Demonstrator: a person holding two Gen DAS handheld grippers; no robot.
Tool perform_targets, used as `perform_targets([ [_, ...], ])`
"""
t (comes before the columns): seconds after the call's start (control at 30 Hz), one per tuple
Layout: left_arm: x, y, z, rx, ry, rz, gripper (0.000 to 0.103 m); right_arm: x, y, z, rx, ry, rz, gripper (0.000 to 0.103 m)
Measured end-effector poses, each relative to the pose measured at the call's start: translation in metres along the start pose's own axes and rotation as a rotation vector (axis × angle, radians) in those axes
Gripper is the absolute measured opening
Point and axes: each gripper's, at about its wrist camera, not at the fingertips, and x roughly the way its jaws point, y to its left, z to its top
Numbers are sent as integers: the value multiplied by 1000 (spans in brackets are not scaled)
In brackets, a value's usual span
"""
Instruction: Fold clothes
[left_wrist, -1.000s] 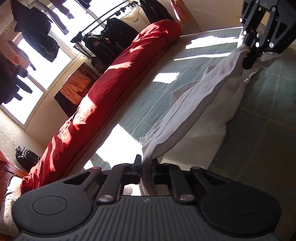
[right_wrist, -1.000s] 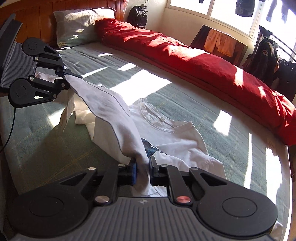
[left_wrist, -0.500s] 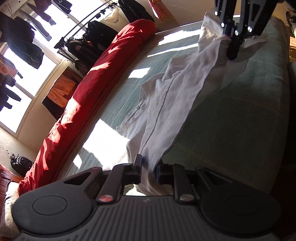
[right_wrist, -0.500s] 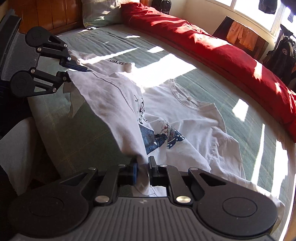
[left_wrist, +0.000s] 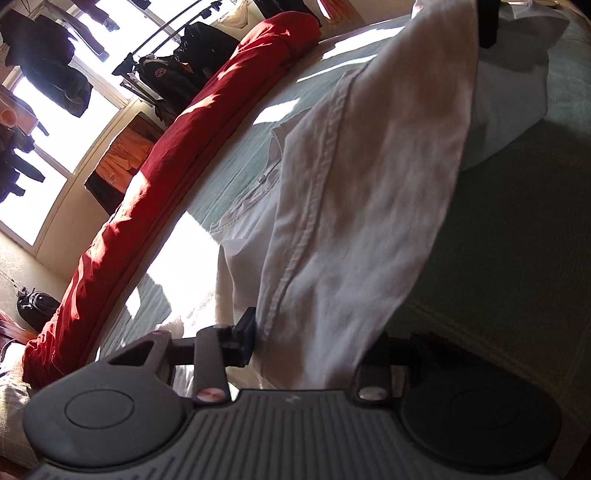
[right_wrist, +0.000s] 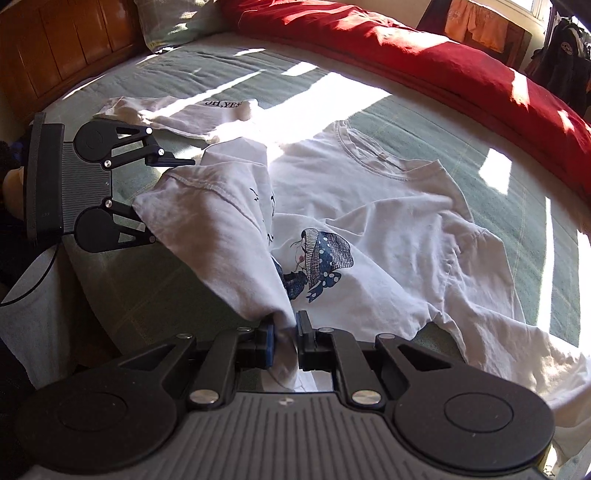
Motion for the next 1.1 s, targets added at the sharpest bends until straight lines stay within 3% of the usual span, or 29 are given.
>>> perform_targets([
  [0.07, -3, 8, 0, -30, 1, -19, 12, 2, -3, 1, -2, 4, -4, 13],
  [0.17, -21, 20, 0, -12, -13, -15, 8, 2, 1, 1, -44, 9, 2, 13],
  [0.43, -86, 38, 1, 147, -15, -38, 7, -8, 28, 7, -206, 39, 35, 13],
  [0.7, -127, 6, -9, 366, -7, -135, 6, -15, 58, -8, -321, 124, 82, 13],
  [1.0, -134, -33, -22, 485, 24, -258, 6, 1, 88, -39, -399, 269, 141, 13],
  [1.1, -128, -39, -26, 492, 54, -297, 14, 11, 92, -45, -403, 316, 146, 14],
])
